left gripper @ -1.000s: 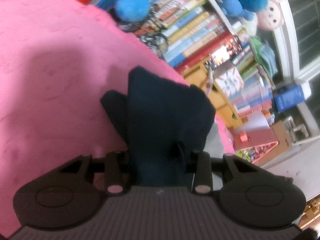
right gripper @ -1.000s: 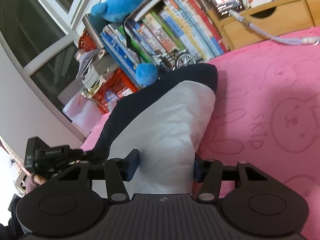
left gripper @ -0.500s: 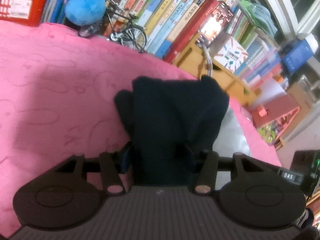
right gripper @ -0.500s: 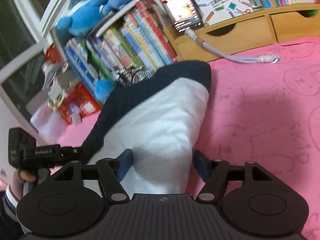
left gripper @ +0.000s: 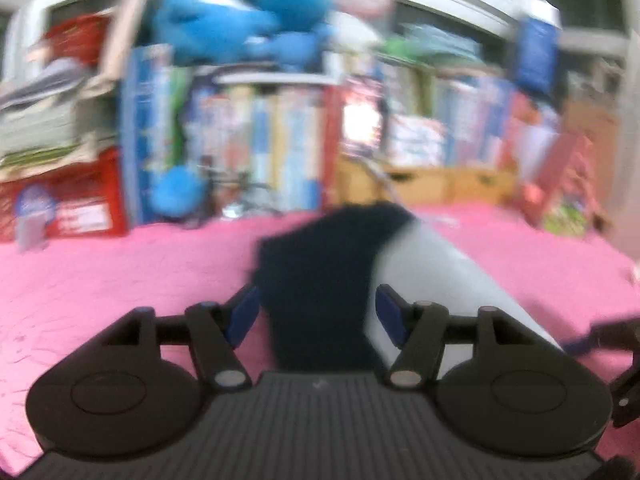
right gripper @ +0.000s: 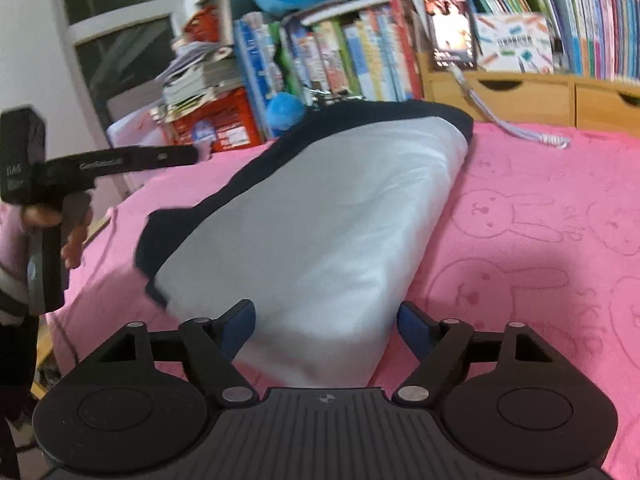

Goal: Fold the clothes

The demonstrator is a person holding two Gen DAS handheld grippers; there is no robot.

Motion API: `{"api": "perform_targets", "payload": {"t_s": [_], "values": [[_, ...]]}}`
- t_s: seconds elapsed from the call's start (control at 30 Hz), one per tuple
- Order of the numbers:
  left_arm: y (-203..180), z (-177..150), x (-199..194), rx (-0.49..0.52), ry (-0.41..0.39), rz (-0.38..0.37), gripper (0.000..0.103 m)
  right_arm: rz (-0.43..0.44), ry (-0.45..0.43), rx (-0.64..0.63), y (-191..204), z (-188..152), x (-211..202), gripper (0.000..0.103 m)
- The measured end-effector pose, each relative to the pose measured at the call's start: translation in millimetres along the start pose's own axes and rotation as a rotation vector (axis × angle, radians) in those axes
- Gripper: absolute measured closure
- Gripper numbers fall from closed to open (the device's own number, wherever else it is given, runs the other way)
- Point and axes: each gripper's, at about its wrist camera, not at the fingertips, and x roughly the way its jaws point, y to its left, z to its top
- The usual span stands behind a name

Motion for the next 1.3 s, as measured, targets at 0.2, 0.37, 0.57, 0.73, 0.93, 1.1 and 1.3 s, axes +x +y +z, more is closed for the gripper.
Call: {"api": "perform_targets", "payload": {"t_s": [0.2,0.37,0.57,0.73,0.93,1.1,1.3], "values": [[6.5,-50.3,15.9,0.006,0.158,0.065,0.036,-0.2,-0.063,-0.198,33.1,-22.9,-22.6,0.021],[-4.8,-51.3,-17.2,0.093,0.093,0.089,0.038,-0.437,-0.073,-0.446,63.3,-43.7,-9.5,0.022],[-74.3,-45.2,-40.5,0.439,-0.061,0.025,0.037,-0.44,-0.106,-0.414,68.3,-49.2,5.6,0.037],[-131.1,-69.9,-22.2,0.73,-0.063,-0.055,0.036,-0.388,-0.136,-0.282,57.4,-44.1,-2.1,0.049],[-156.2,-78.7,-2.5,0.834,-0.067,-0.065,0.036,-0.407,-0.198,-0.182,46.7,-51.9,-14.7,0.05],[-169.2,-85.8,13.7,0.878,-0.069,-0.053,0.04,-0.395,-0.155,-0.139,45.4,-45.9,-4.9,0.076],[-171.5,-91.4,13.9,0.884,-0.08,-0.013,0.079,-0.395,-0.185,-0.099,44.3,-51.6,-6.0,0.082]]}}
